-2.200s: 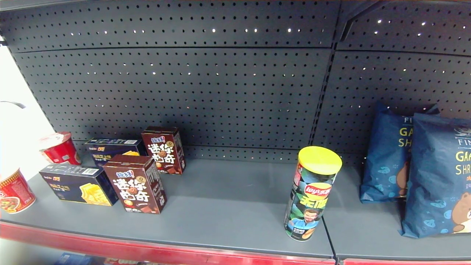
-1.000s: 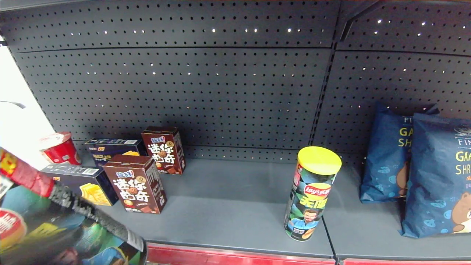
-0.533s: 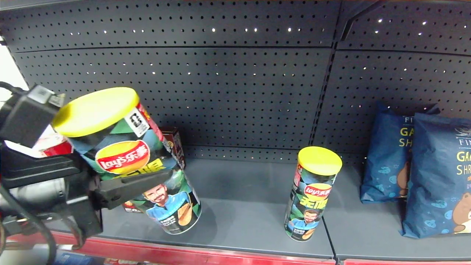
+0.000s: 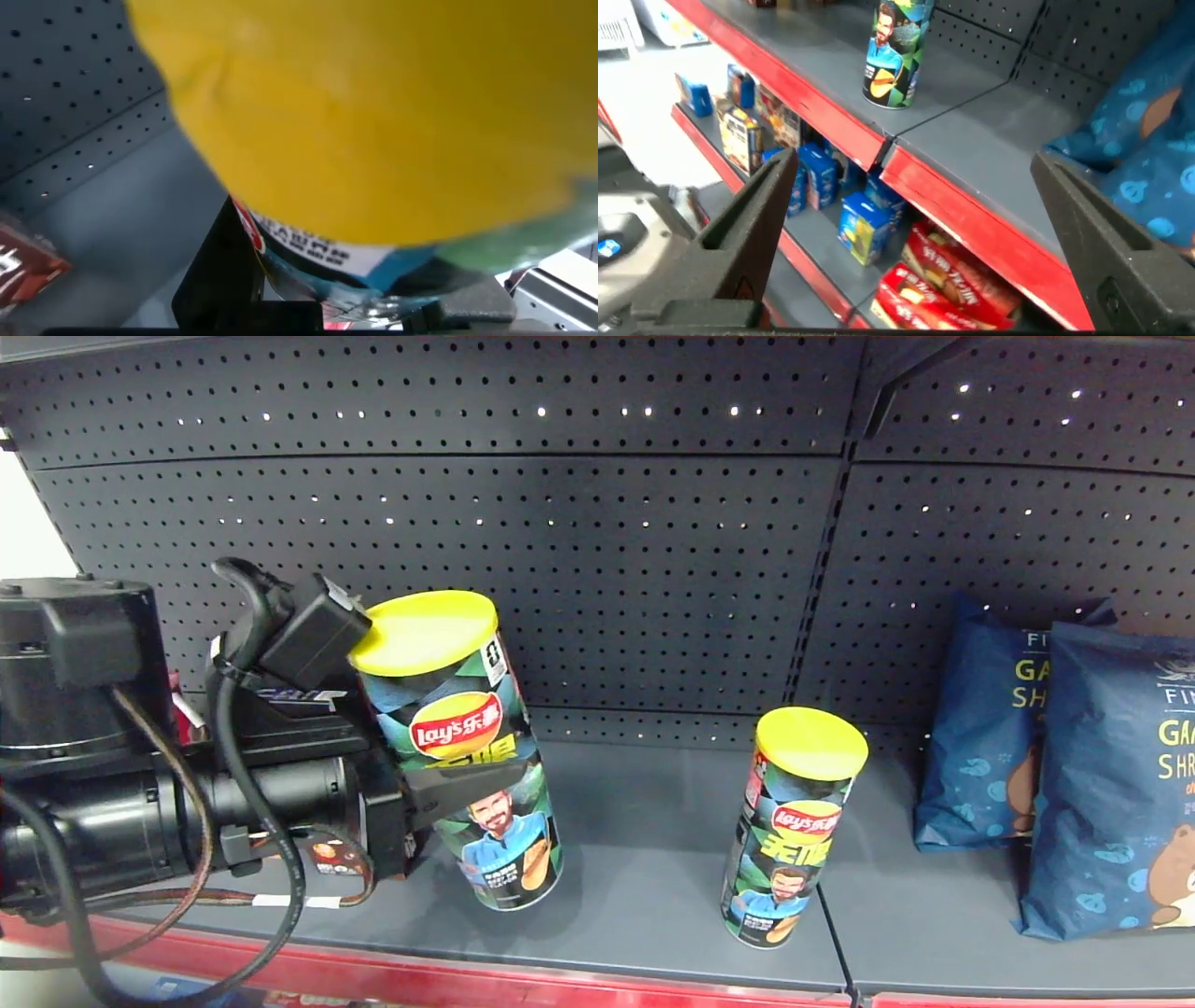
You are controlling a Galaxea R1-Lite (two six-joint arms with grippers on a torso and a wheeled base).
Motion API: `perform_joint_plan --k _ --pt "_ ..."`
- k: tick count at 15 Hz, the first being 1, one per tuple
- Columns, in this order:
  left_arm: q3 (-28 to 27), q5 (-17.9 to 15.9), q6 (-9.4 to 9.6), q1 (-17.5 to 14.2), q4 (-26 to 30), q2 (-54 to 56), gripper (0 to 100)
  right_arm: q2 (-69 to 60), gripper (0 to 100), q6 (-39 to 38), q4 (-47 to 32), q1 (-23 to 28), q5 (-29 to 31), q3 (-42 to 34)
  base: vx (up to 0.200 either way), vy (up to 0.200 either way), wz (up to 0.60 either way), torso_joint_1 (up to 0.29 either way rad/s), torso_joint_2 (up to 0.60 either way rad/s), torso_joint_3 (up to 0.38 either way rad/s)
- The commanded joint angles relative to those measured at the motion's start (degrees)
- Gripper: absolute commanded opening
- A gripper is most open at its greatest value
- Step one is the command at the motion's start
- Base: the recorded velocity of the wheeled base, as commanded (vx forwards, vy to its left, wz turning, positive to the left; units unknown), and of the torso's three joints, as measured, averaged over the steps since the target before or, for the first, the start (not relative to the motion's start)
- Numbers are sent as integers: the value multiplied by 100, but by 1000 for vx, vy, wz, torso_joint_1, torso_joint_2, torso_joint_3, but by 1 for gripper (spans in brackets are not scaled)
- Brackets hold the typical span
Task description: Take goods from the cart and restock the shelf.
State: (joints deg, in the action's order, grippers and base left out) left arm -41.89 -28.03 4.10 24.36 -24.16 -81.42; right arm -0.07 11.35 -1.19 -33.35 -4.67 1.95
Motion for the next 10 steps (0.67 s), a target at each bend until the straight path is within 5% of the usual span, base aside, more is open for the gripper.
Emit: perform_joint_plan --k 1,10 --pt "-56 16 3 43 -10 -260 0 7 100 -397 5 -4 1 -2 0 0 0 0 0 0" --pt "23 509 12 122 -291 -331 0 7 100 -458 -4 -22 -43 -2 0 0 0 0 0 0"
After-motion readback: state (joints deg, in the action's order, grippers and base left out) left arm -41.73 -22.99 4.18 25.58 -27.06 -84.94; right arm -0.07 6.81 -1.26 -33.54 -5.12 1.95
